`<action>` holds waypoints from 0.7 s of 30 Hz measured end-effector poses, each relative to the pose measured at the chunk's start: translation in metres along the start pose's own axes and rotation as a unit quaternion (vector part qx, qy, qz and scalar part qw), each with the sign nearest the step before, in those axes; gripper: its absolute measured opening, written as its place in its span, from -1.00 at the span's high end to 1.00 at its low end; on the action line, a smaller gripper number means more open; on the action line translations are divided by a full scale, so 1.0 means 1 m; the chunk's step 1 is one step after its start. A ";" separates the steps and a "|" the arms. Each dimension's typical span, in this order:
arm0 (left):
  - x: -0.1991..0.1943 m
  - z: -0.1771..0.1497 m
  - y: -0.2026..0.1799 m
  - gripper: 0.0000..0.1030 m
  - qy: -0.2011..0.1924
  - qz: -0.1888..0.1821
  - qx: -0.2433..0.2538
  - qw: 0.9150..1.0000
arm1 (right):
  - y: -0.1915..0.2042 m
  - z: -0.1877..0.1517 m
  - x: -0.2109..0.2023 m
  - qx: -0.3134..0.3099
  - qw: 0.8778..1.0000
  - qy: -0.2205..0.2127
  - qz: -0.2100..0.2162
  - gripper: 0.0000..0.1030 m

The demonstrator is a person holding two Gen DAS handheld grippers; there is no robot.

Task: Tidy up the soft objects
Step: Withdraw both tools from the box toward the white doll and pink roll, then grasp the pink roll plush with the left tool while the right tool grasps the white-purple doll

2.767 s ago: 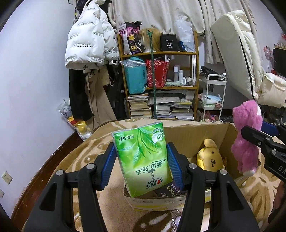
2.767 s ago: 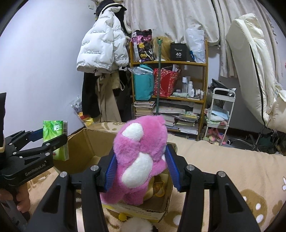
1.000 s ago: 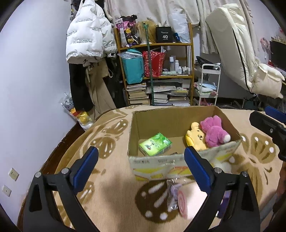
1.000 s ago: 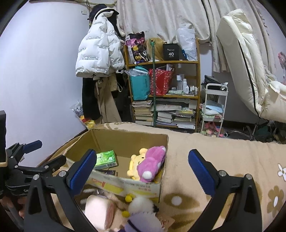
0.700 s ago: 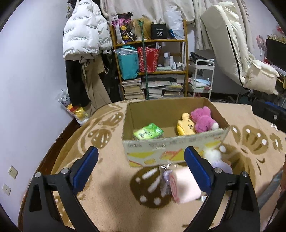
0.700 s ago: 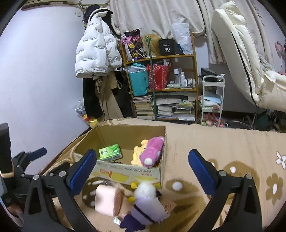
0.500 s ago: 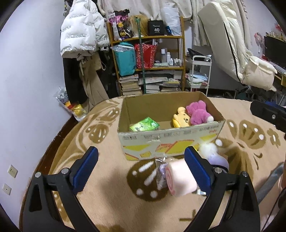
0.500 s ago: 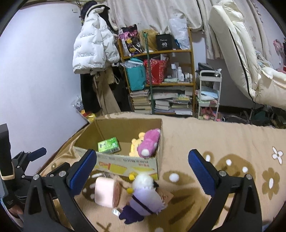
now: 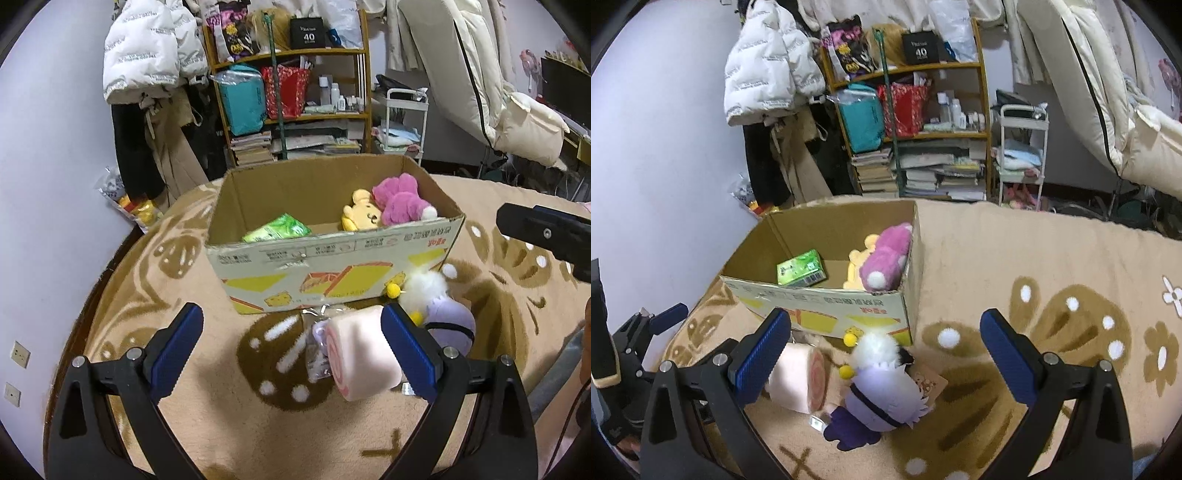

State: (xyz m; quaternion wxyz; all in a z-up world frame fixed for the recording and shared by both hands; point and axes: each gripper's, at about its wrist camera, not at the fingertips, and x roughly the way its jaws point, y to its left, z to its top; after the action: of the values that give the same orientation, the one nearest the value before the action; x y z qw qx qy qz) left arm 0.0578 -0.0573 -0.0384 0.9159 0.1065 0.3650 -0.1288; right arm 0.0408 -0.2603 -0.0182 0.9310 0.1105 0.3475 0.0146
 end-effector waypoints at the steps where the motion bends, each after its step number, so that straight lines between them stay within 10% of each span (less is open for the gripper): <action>1: 0.002 0.000 0.000 -0.87 0.003 -0.004 -0.001 1.000 | -0.002 0.000 0.004 0.006 1.000 0.008 0.001 -1.00; 21: 0.050 -0.014 -0.025 -0.87 0.073 -0.059 0.015 0.995 | -0.003 -0.021 0.062 0.005 0.990 0.139 -0.029 -1.00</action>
State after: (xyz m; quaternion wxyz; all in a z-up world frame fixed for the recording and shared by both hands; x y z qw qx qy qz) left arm 0.0756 -0.0852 -0.0853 0.8759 0.1081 0.4343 -0.1800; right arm 0.0740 -0.2524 -0.0737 0.8732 0.1017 0.4766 0.0008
